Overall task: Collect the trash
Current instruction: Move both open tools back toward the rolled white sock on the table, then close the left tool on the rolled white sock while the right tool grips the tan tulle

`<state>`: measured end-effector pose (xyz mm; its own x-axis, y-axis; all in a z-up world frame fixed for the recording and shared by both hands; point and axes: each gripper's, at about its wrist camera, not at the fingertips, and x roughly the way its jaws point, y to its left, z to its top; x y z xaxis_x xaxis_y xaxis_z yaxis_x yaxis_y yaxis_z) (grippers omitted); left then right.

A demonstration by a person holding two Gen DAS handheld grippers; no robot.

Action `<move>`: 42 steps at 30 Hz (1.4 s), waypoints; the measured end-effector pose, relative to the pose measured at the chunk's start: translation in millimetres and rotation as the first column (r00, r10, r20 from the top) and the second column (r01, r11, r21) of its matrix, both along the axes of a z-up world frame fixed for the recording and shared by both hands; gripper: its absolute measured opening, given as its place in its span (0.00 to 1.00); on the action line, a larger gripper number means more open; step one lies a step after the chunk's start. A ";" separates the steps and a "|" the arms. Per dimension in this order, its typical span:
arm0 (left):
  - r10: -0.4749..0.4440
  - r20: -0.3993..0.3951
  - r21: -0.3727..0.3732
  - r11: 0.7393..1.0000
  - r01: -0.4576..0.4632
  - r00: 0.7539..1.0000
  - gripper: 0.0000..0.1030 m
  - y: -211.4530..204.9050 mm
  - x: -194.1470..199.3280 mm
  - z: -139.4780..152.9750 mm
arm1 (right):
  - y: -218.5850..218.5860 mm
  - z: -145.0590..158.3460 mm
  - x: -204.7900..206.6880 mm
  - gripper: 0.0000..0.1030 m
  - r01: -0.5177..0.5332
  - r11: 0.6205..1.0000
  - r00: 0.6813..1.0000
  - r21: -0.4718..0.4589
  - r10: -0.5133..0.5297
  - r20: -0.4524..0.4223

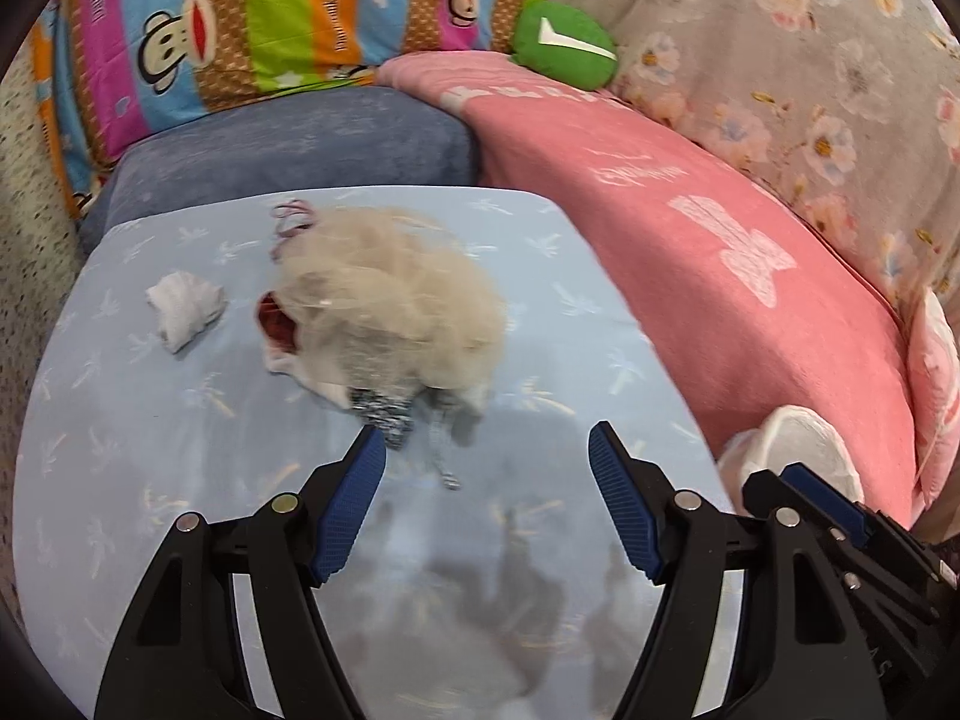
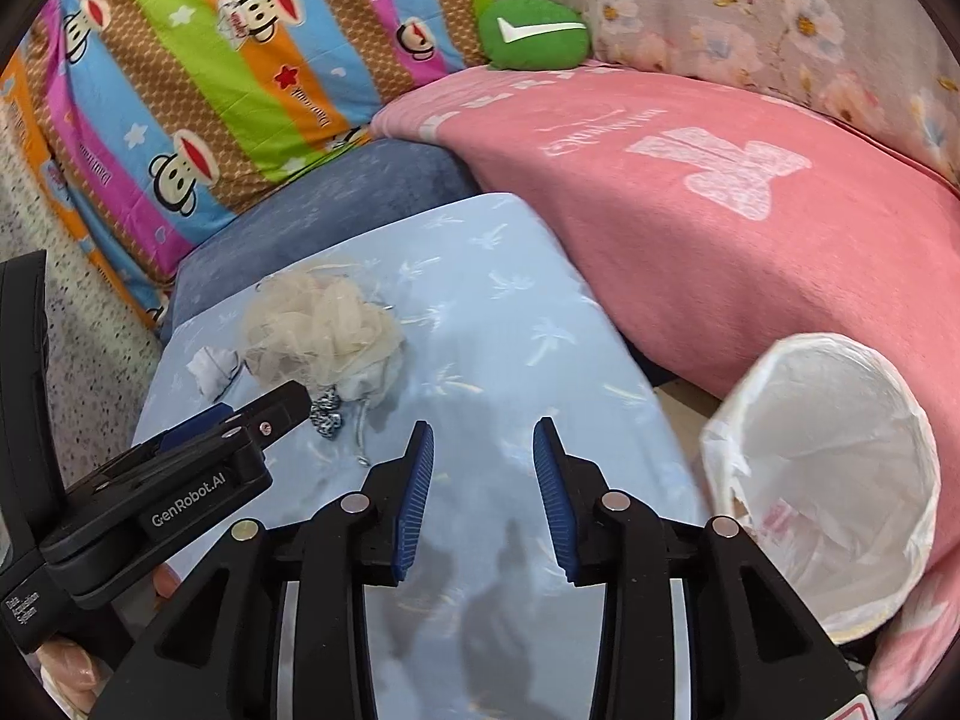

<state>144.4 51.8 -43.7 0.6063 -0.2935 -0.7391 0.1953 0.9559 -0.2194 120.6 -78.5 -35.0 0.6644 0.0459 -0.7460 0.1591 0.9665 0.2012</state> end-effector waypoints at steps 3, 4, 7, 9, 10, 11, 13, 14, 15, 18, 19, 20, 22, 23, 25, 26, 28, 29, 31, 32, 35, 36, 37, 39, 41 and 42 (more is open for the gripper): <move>0.056 -0.002 0.017 0.998 -0.056 0.998 0.76 25.8 9.8 -6.0 | 13.6 -3.2 16.4 0.38 -0.023 1.000 1.000 -0.005 0.023 -0.003; 0.077 -0.005 0.023 0.997 -0.077 0.997 0.78 36.3 14.2 -8.7 | 19.2 -4.7 23.8 0.38 -0.033 0.999 0.999 -0.005 0.033 -0.005; 0.139 -0.021 0.037 0.990 -0.138 0.990 0.81 65.2 28.8 -16.6 | 34.3 -8.3 43.5 0.42 -0.054 0.999 0.998 0.001 0.054 -0.011; 0.175 -0.030 0.041 0.984 -0.174 0.984 0.82 84.4 39.7 -21.6 | 45.5 -10.2 59.0 0.45 -0.069 0.998 0.998 0.003 0.069 -0.011; 0.190 -0.031 0.045 0.981 -0.189 0.981 0.83 91.4 43.5 -23.3 | 50.5 -11.3 66.7 0.46 -0.075 0.997 0.997 -0.001 0.075 -0.011; 0.208 -0.032 0.051 0.977 -0.206 0.978 0.84 100.1 49.1 -25.4 | 55.1 -12.6 72.5 0.46 -0.080 0.997 0.997 -0.005 0.080 -0.012; 0.234 -0.034 0.059 0.971 -0.232 0.972 0.84 113.4 59.4 -29.1 | 64.4 -15.9 88.6 0.47 -0.090 0.996 0.996 -0.005 0.090 -0.015; 0.246 -0.035 0.062 0.968 -0.244 0.969 0.85 120.7 65.3 -31.3 | 68.5 -17.8 96.5 0.47 -0.094 0.996 0.995 -0.005 0.094 -0.016; 0.255 -0.036 0.064 0.965 -0.253 0.966 0.85 125.6 69.2 -33.4 | 71.6 -19.2 103.3 0.47 -0.096 0.995 0.995 -0.006 0.096 -0.017; 0.283 -0.039 0.077 0.957 -0.280 0.958 0.87 142.0 85.5 -40.3 | 81.3 -24.8 126.3 0.50 -0.098 0.995 0.995 -0.010 0.097 -0.021; 0.290 -0.042 0.081 0.955 -0.286 0.956 0.87 146.7 91.8 -42.9 | 83.1 -27.3 134.7 0.51 -0.094 0.995 0.995 -0.013 0.094 -0.022; 0.295 -0.045 0.085 0.953 -0.291 0.954 0.87 151.4 99.2 -46.0 | 84.3 -29.9 141.8 0.52 -0.091 0.996 0.996 -0.015 0.090 -0.026; 0.302 -0.052 0.091 0.951 -0.297 0.952 0.87 158.1 109.9 -51.1 | 83.5 -35.4 154.6 0.52 -0.078 0.997 0.996 -0.013 0.078 -0.035; 0.304 -0.056 0.091 0.950 -0.299 0.951 0.87 161.1 115.0 -53.7 | 82.7 -38.1 159.9 0.52 -0.070 0.998 0.997 -0.009 0.070 -0.038; 0.303 -0.064 0.089 0.951 -0.297 0.951 0.87 165.2 122.9 -58.8 | 81.7 -44.1 168.8 0.52 -0.057 0.998 0.997 -0.001 0.057 -0.049; 0.300 -0.071 0.084 0.952 -0.294 0.951 0.87 166.7 127.0 -62.0 | 82.3 -46.9 171.8 0.52 -0.054 0.999 0.997 0.003 0.054 -0.054; 0.291 -0.086 0.080 0.955 -0.285 0.953 0.87 168.6 133.7 -68.5 | 83.9 -52.1 176.1 0.52 -0.050 0.999 0.997 0.012 0.051 -0.062; 0.288 -0.092 0.078 0.957 -0.281 0.953 0.87 168.9 136.2 -71.3 | 84.7 -54.8 177.1 0.52 -0.051 0.999 0.996 0.014 0.052 -0.068; 0.278 -0.105 0.070 0.960 -0.272 0.955 0.84 168.7 138.4 -76.8 | 87.5 -59.9 177.8 0.47 -0.055 0.998 0.995 0.021 0.056 -0.077; 0.274 -0.111 0.064 0.961 -0.268 0.955 0.76 168.6 139.1 -78.7 | 88.7 -61.9 176.4 0.42 -0.058 0.998 0.995 0.024 0.060 -0.082; 0.235 -0.157 0.019 0.972 -0.235 0.959 0.52 167.1 138.9 -85.4 | 95.2 -68.2 174.4 0.24 -0.073 0.997 0.992 0.034 0.076 -0.103; 0.235 -0.160 0.015 0.972 -0.235 0.959 0.50 165.8 136.8 -85.5 | 96.8 -69.7 173.0 0.21 -0.077 0.996 0.991 0.037 0.081 -0.107; 0.237 -0.150 0.020 0.971 -0.237 0.960 0.47 164.7 134.3 -83.9 | 99.2 -70.6 171.3 0.15 -0.083 0.996 0.990 0.040 0.087 -0.112; 0.217 -0.136 0.022 0.976 -0.216 0.967 0.42 159.6 128.5 -80.2 | 101.7 -70.5 167.5 0.08 -0.087 0.995 0.989 0.046 0.092 -0.112; 0.203 -0.135 0.024 0.979 -0.202 0.970 0.39 155.3 123.1 -77.1 | 105.5 -66.9 162.8 0.05 -0.096 0.994 0.989 0.050 0.101 -0.108; 0.197 -0.132 0.025 0.980 -0.195 0.971 0.38 152.2 118.7 -74.1 | 106.4 -65.2 159.6 0.04 -0.100 0.994 0.989 0.050 0.104 -0.103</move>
<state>263.2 204.0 -117.8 0.5468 -0.1696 -0.8199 -0.0266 0.9753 -0.2194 280.2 27.9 -100.2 0.5720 0.1439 -0.8075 0.0827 0.9694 0.2313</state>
